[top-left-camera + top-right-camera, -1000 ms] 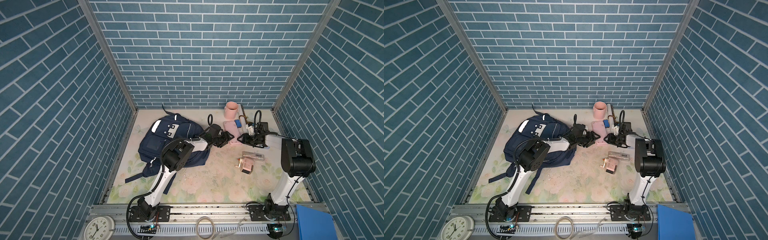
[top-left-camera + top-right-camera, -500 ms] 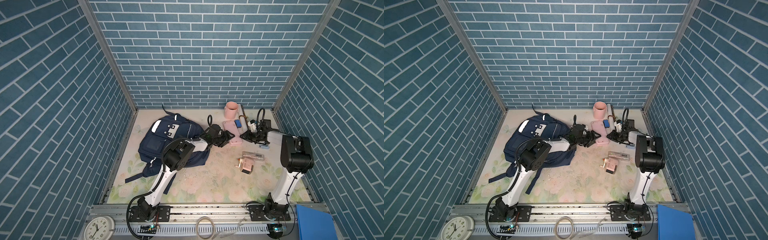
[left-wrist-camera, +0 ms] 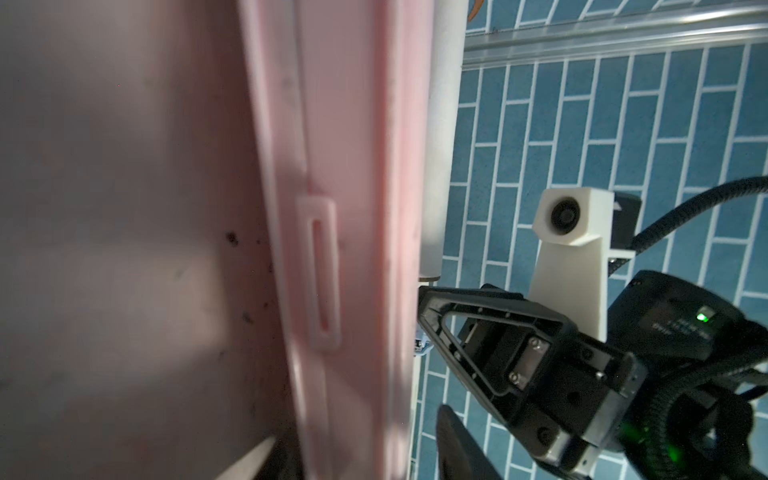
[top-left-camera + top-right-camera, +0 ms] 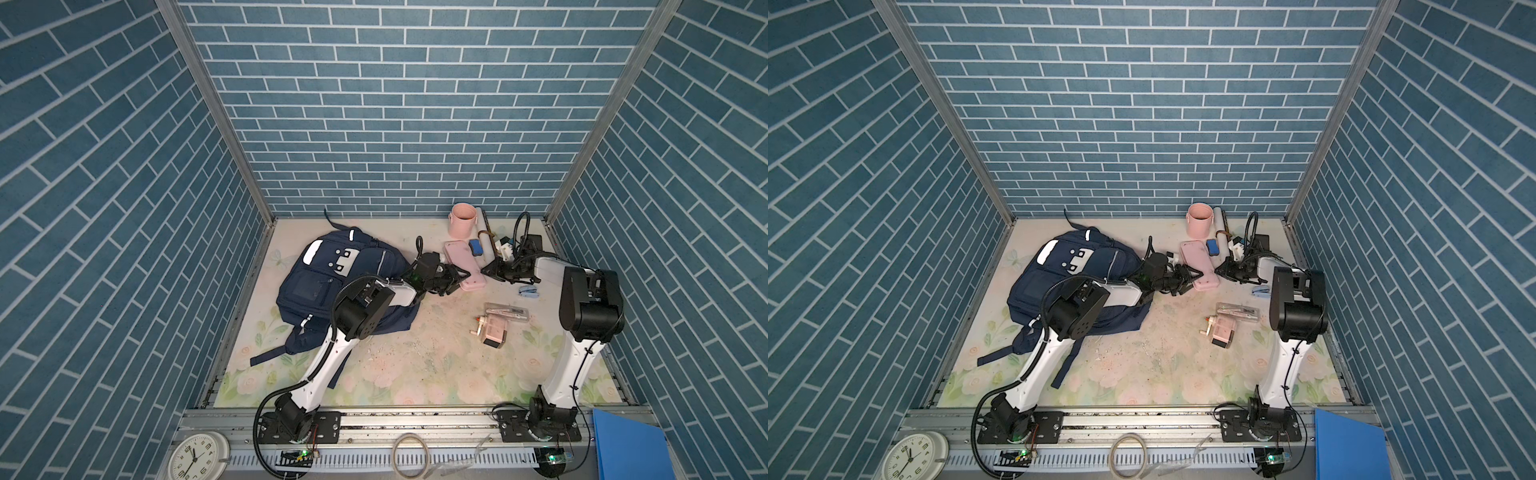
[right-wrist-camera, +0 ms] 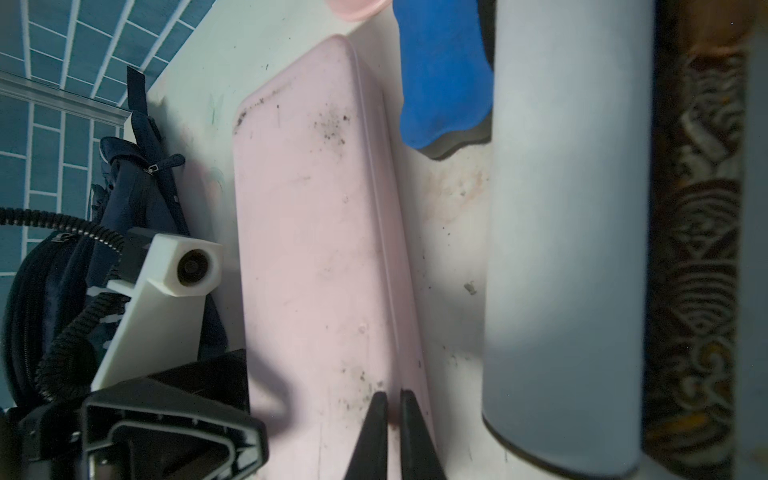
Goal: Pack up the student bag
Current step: 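Grasp the pink pencil case with both grippers and lift it off the table, then carry the upright pink pencil case with both grippers toward the navy backpack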
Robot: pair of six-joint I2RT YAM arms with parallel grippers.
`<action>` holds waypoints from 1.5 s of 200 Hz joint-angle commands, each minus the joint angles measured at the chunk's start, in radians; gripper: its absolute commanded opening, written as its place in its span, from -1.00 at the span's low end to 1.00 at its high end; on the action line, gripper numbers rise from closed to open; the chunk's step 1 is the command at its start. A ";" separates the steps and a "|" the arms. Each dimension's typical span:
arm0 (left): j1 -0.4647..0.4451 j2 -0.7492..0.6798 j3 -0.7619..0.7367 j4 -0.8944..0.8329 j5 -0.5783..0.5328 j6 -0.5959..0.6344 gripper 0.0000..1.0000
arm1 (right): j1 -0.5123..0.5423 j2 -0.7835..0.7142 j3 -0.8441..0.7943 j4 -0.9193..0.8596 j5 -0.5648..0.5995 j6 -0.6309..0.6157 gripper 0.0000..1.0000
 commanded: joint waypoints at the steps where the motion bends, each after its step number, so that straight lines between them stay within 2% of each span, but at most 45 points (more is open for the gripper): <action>1: -0.010 0.010 0.017 0.001 0.016 0.028 -0.49 | 0.014 0.040 -0.036 -0.123 0.028 -0.045 -0.76; 14: -0.009 0.002 0.013 0.005 0.014 0.036 -0.67 | 0.016 0.013 -0.044 -0.113 0.035 -0.043 -0.72; 26: -0.009 -0.013 0.009 -0.006 0.007 0.053 -0.72 | 0.017 -0.027 -0.056 -0.096 0.042 -0.035 -0.64; 54: -0.009 -0.085 -0.031 0.018 -0.016 0.068 -0.82 | 0.015 -0.185 -0.125 -0.041 0.041 0.043 -0.29; 90: -0.010 -0.193 -0.069 0.113 -0.054 0.025 -0.87 | 0.017 -0.475 -0.311 0.101 -0.013 0.305 0.06; 120: -0.016 -0.270 -0.101 0.195 -0.081 -0.025 -0.90 | 0.020 -0.732 -0.526 0.361 -0.045 0.608 0.40; 149: -0.024 -0.367 -0.209 0.312 -0.141 -0.080 -0.94 | 0.033 -0.860 -0.680 0.614 -0.053 0.880 0.42; 159: -0.029 -0.401 -0.247 0.351 -0.156 -0.098 -0.95 | 0.048 -0.878 -0.727 0.731 -0.039 0.952 0.48; 205: -0.043 -0.532 -0.411 0.430 -0.199 -0.104 -0.97 | 0.136 -0.849 -0.781 1.156 -0.009 1.075 0.44; 229: -0.043 -0.575 -0.473 0.459 -0.211 -0.111 -0.98 | 0.193 -0.847 -0.780 1.251 0.018 1.059 0.38; 250: -0.046 -0.598 -0.491 0.485 -0.201 -0.116 -0.99 | 0.225 -0.842 -0.771 1.184 0.070 1.066 0.37; 272: -0.051 -0.629 -0.519 0.505 -0.195 -0.120 -0.99 | 0.249 -0.806 -0.782 1.241 0.105 1.121 0.34; 300: -0.051 -0.667 -0.564 0.529 -0.202 -0.123 -0.99 | 0.286 -0.766 -0.758 1.288 0.123 1.133 0.31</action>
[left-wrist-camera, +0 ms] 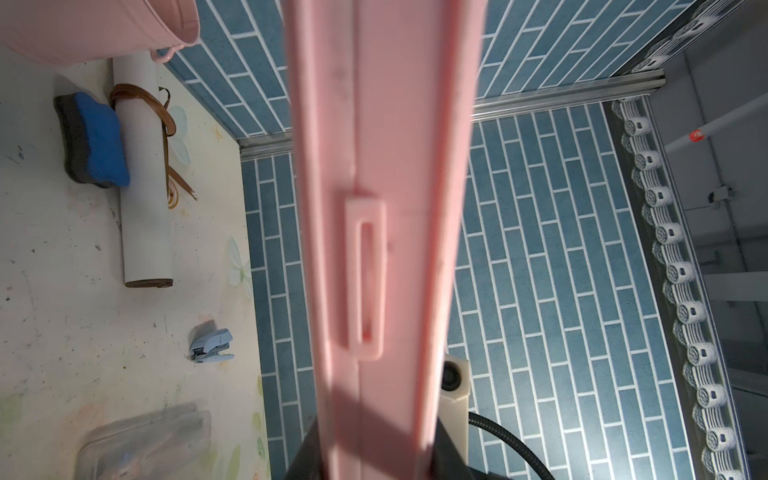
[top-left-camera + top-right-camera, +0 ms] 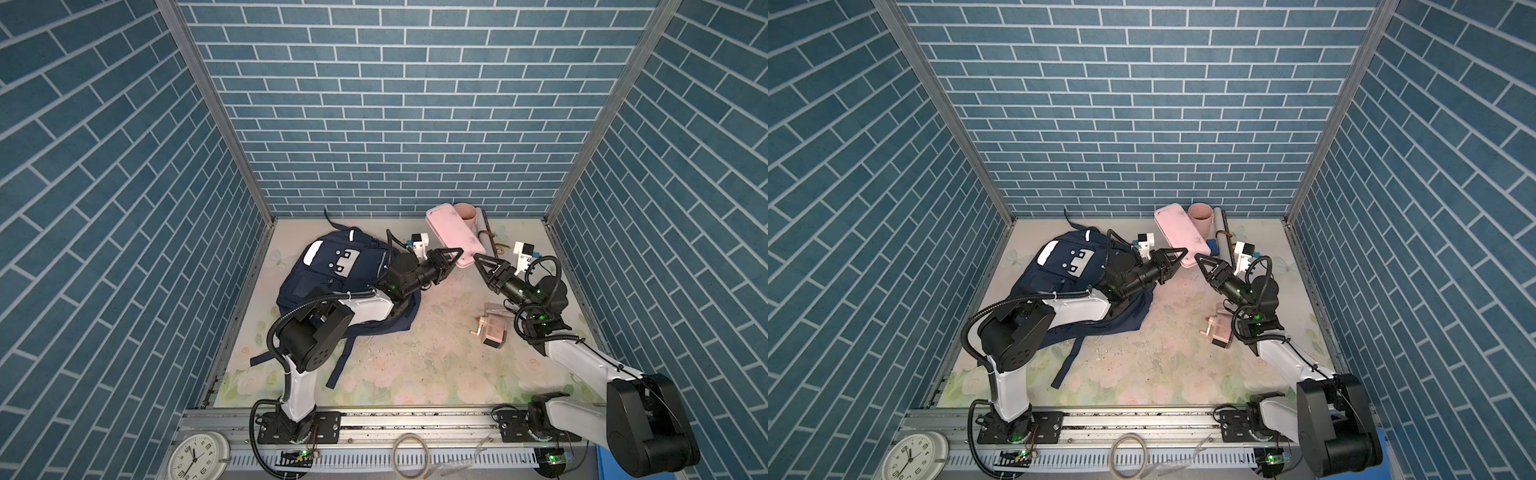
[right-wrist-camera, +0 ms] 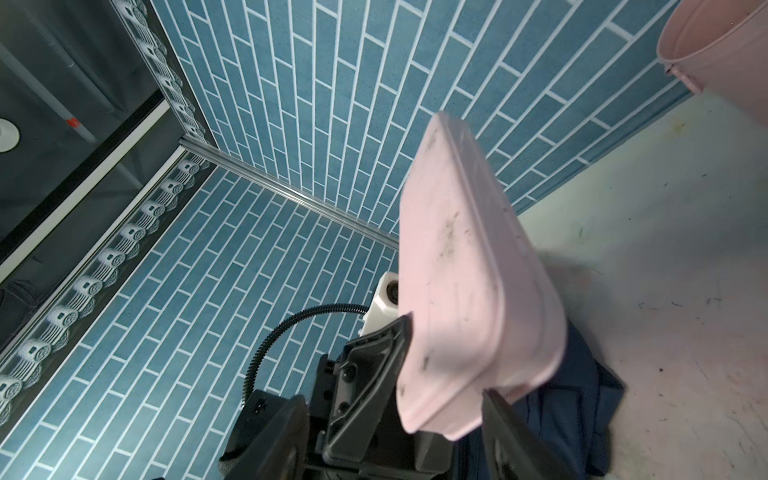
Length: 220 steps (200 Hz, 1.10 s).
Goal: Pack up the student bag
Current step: 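Carry the upright pink pencil case with both grippers toward the navy backpack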
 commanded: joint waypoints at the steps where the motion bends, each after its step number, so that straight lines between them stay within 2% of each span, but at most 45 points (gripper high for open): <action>1: -0.015 -0.069 -0.031 0.121 0.035 -0.007 -1.00 | 0.030 0.030 0.031 0.088 0.049 0.065 0.31; 51: -0.024 -0.088 -0.052 0.147 0.037 -0.015 -1.00 | 0.047 0.066 0.036 0.109 0.087 0.104 0.27; 74: -0.022 -0.109 -0.053 0.112 0.029 0.021 -1.00 | 0.050 0.069 0.022 0.109 0.093 0.129 0.24; 141: -0.026 -0.147 -0.057 0.028 0.009 0.104 -1.00 | 0.057 -0.009 0.016 -0.090 0.123 0.105 0.32; 177: -0.038 -0.132 -0.068 0.038 0.021 0.091 -1.00 | 0.058 -0.016 0.007 -0.019 0.156 0.101 0.32; 196: -0.050 -0.127 -0.081 0.059 0.021 0.080 -1.00 | 0.058 0.016 0.012 0.055 0.146 0.120 0.22; 220: -0.053 -0.124 -0.084 0.058 0.024 0.081 -1.00 | 0.063 0.073 0.011 0.188 0.129 0.172 -0.14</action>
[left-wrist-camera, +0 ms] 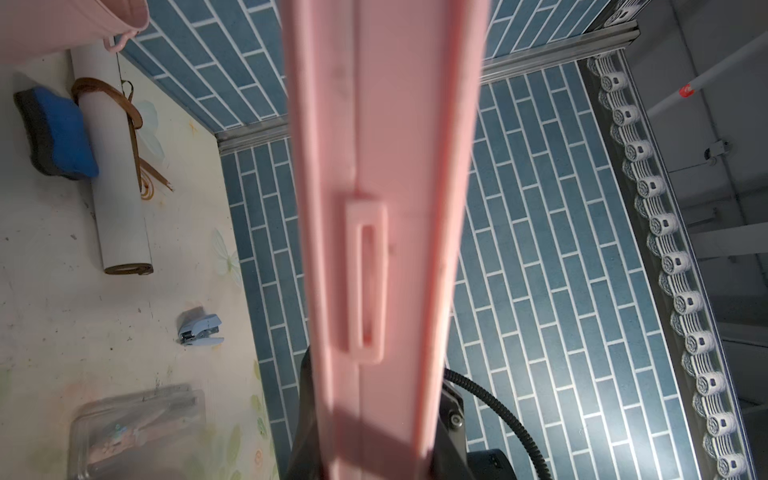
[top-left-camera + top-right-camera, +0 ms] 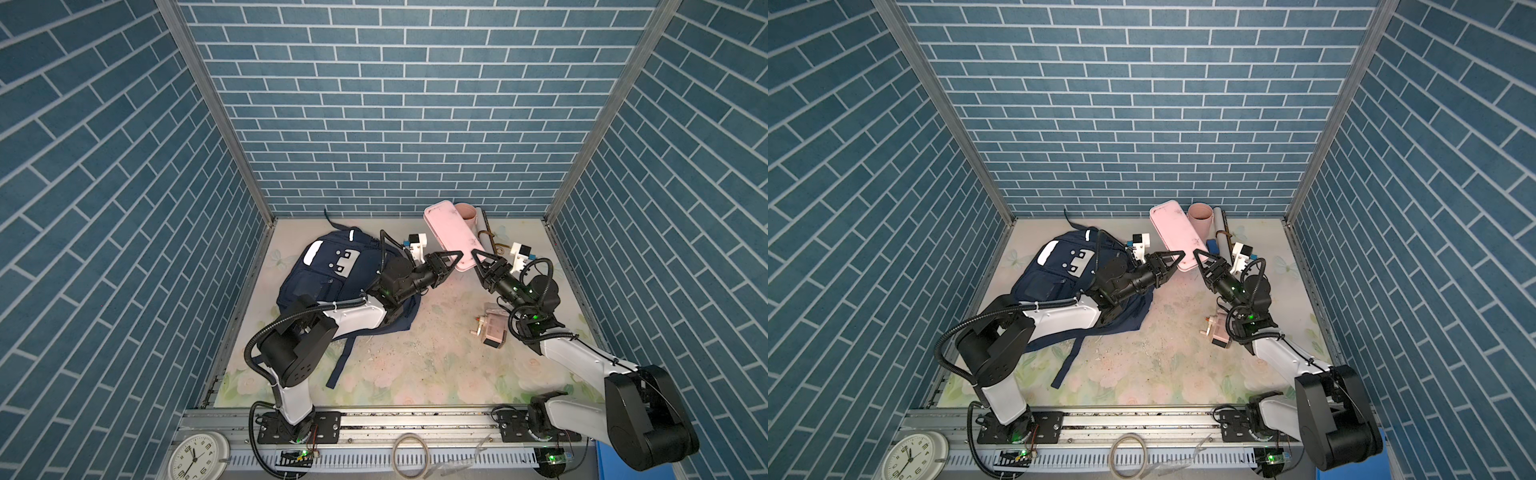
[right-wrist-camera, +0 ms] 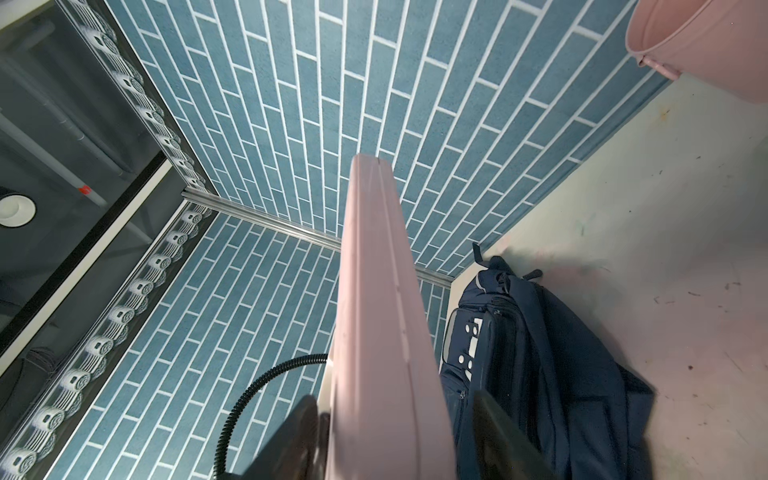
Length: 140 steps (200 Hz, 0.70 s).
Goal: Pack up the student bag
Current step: 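Carry the upright pink pencil case with both grippers toward the navy backpack, then grip the backpack opening with the left gripper while the right holds the case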
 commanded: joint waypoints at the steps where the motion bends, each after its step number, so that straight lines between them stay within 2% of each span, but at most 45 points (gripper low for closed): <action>1: -0.012 -0.016 -0.006 0.084 0.011 0.006 -1.00 | 0.009 0.048 0.001 0.168 -0.002 0.074 -0.16; 19: -0.007 -0.008 -0.007 0.077 0.017 0.007 -0.95 | 0.016 0.076 -0.003 0.252 -0.009 0.100 -0.40; 44: 0.021 0.006 -0.006 0.045 0.049 0.007 -0.55 | 0.024 0.077 0.003 0.270 -0.025 0.100 -0.61; 53: 0.031 0.002 -0.006 0.016 0.060 0.018 -0.29 | 0.023 0.069 0.002 0.260 -0.027 0.094 -0.64; 73: 0.057 -0.039 -0.028 -0.079 0.075 0.076 0.03 | 0.024 0.043 -0.013 0.235 -0.004 0.075 -0.67; 86: 0.083 -0.096 -0.053 -0.197 0.079 0.162 0.27 | 0.023 0.019 -0.027 0.213 0.019 0.058 -0.67; 106: 0.127 -0.220 -0.058 -0.516 0.044 0.368 0.35 | 0.020 -0.031 -0.034 0.109 0.031 0.002 -0.67; 124: 0.142 -0.320 -0.009 -0.861 -0.061 0.608 0.37 | 0.020 -0.079 -0.022 -0.030 0.031 -0.068 -0.67; 140: 0.149 -0.370 0.047 -1.131 -0.208 0.796 0.36 | 0.018 -0.115 -0.021 -0.117 0.037 -0.126 -0.67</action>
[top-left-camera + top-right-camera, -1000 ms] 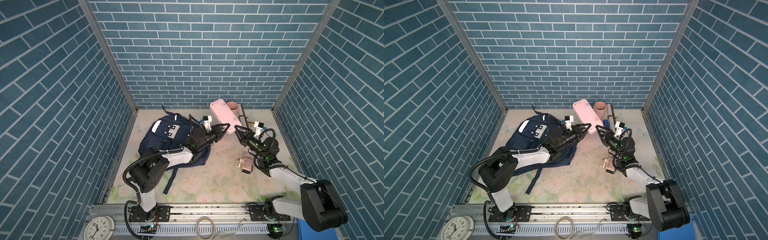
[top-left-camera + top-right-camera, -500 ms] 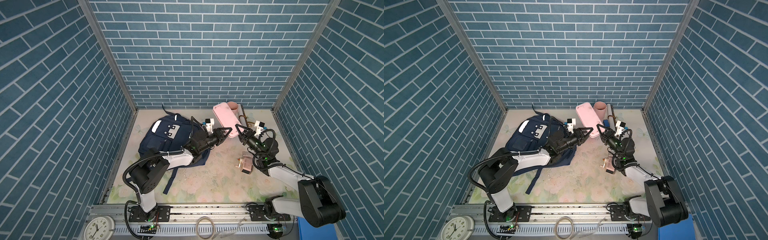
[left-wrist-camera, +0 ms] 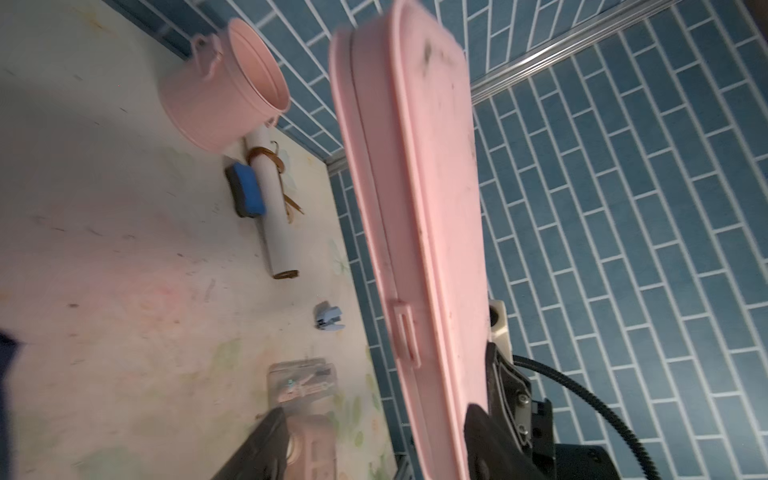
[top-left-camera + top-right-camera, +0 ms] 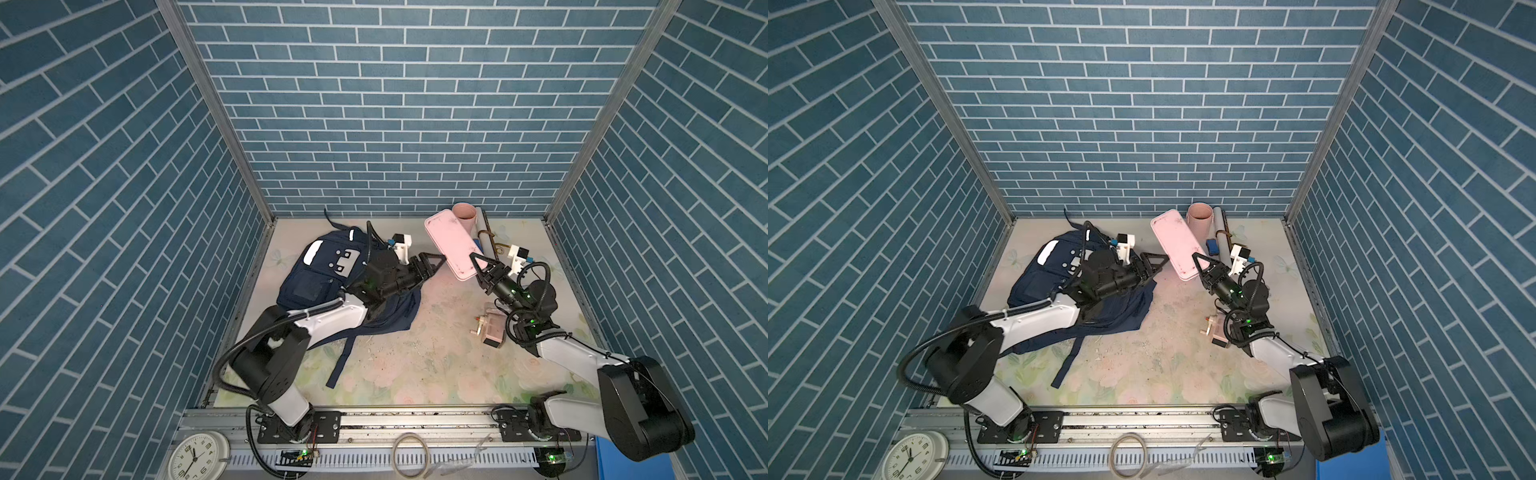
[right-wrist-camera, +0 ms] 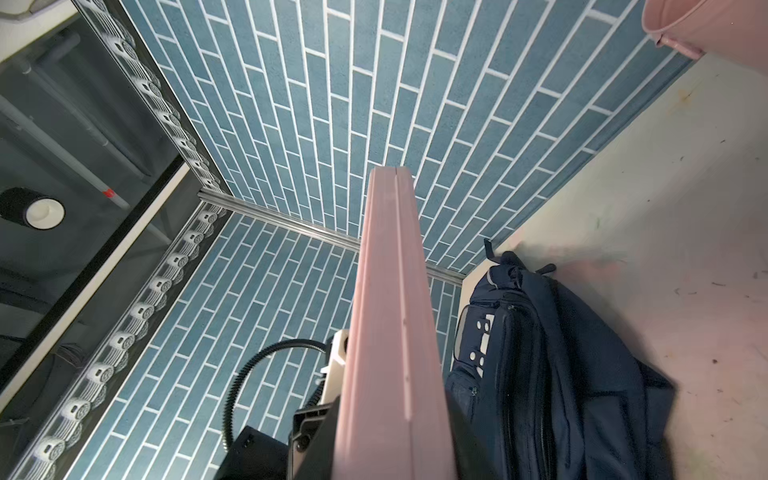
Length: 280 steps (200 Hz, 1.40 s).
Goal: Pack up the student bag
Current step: 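Grip the backpack opening with the left gripper while the right holds the case, then hold the backpack open with the left gripper while the right lowers the case inside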
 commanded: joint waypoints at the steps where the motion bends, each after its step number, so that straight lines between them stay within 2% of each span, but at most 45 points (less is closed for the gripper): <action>1: 0.007 -0.082 0.084 -0.531 -0.200 0.388 0.36 | 0.001 -0.069 0.019 -0.119 0.024 -0.114 -0.67; 16: 0.016 -0.087 0.102 -0.704 -0.307 0.499 0.36 | 0.001 -0.089 0.016 -0.174 0.030 -0.148 -0.68; 35: 0.025 -0.064 0.076 -0.797 -0.384 0.571 0.36 | 0.001 -0.100 0.026 -0.228 0.023 -0.182 -0.68; 69: 0.021 0.025 0.035 -0.782 -0.393 0.633 0.35 | 0.001 -0.104 0.052 -0.314 0.018 -0.228 -0.72; 109: 0.018 0.113 0.033 -0.793 -0.509 0.665 0.34 | 0.000 -0.098 0.059 -0.357 0.012 -0.266 -0.72; 137: 0.009 0.146 0.045 -0.807 -0.640 0.646 0.30 | 0.001 -0.080 0.058 -0.352 0.001 -0.266 -0.73; 156: 0.009 0.156 0.040 -0.782 -0.650 0.649 0.10 | 0.001 -0.065 0.062 -0.346 -0.012 -0.266 -0.74; 174: 0.010 0.150 0.061 -0.793 -0.647 0.649 -0.39 | 0.000 -0.063 0.069 -0.356 -0.025 -0.273 -0.75; 194: -0.007 0.071 0.081 -0.796 -0.687 0.655 -0.99 | 0.001 -0.083 0.076 -0.409 -0.018 -0.292 -0.74; 220: -0.002 -0.062 0.133 -0.811 -0.706 0.664 -1.00 | 0.003 -0.126 0.067 -0.480 -0.014 -0.294 -0.76; 258: 0.040 -0.108 0.271 -0.846 -0.583 0.684 -1.00 | 0.031 -0.164 0.067 -0.550 -0.069 -0.291 -0.78; 280: 0.053 -0.113 0.327 -0.838 -0.513 0.686 -1.00 | 0.085 -0.145 0.091 -0.575 -0.080 -0.294 -0.78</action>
